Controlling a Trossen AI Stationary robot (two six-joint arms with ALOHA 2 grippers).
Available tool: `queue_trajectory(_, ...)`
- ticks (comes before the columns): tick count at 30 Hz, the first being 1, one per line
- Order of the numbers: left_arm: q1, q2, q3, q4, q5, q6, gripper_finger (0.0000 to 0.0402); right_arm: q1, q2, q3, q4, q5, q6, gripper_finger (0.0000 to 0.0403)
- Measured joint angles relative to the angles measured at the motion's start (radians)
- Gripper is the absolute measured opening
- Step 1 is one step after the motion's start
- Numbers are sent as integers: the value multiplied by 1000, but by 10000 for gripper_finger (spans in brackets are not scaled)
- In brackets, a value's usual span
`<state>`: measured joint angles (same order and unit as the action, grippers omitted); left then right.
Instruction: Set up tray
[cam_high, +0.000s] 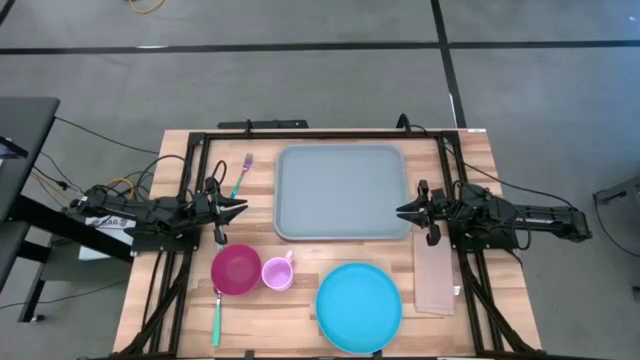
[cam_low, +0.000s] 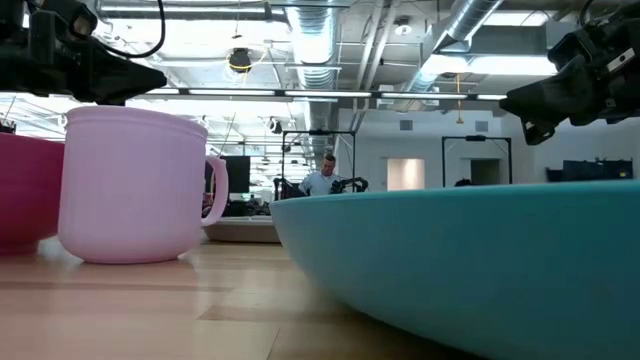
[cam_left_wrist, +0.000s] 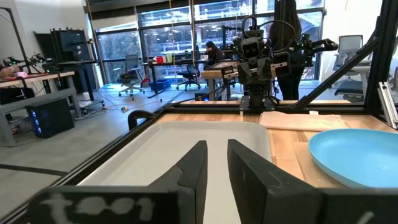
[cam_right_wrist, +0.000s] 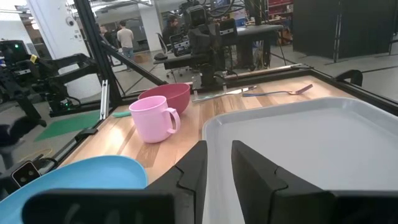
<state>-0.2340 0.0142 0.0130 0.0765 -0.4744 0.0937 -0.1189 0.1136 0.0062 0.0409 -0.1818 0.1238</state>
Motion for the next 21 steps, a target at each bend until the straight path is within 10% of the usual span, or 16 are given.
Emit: queue_trajectory(21, 0, 0, 0, 9, -6, 46, 52, 0, 0, 0, 0, 0, 0, 67)
